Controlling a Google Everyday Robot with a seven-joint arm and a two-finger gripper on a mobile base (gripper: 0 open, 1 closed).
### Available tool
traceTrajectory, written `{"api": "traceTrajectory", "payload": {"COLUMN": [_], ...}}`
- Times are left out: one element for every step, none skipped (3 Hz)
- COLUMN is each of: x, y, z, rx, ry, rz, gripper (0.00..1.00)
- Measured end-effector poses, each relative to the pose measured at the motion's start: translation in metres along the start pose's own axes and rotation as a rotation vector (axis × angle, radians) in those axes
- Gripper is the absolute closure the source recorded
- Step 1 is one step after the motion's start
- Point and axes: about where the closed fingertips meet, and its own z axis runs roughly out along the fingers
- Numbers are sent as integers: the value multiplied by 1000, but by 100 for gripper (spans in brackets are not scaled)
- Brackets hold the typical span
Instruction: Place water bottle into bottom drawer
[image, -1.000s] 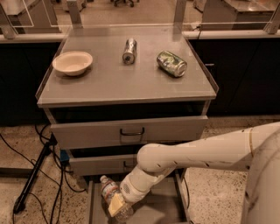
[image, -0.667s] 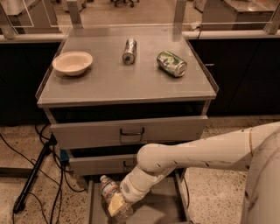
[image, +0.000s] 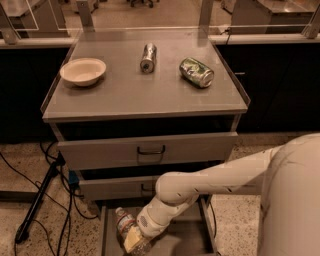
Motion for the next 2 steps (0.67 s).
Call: {"api": "traceTrajectory", "payload": {"x": [3, 5], "y": [-17, -47], "z": [18, 44], "rx": [4, 8], "ry": [17, 48], "rz": [20, 56], "gripper": [100, 100]}}
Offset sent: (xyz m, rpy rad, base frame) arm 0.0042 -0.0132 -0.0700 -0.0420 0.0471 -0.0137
